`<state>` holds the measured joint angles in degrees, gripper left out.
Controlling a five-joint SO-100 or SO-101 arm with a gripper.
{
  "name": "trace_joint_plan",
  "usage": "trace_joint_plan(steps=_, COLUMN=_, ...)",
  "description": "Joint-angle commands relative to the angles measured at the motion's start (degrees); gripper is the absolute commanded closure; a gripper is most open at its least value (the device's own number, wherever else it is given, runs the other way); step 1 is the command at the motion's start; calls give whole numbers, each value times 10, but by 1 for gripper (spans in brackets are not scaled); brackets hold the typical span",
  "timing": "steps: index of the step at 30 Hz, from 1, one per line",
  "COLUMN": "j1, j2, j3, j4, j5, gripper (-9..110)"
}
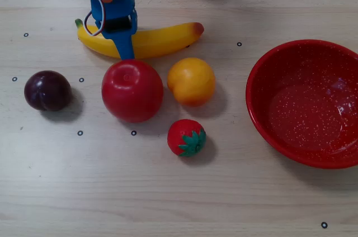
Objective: Put the banana in the red bowl.
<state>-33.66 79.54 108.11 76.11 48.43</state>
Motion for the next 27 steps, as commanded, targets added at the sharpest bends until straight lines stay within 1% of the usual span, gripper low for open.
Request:
trace_joint_plan(steps=1, j1=15, j2=17, j3=-15, j4=-12, j5=-15, gripper=53)
trace_joint_plan(steps=12, j1=24, j2=12, j3=-5, j4=-62, j5=-23, gripper=54)
trace_joint_plan(steps=27, j1=16, j2=17, j3=4, j4=-62, j5=-18, gripper=59)
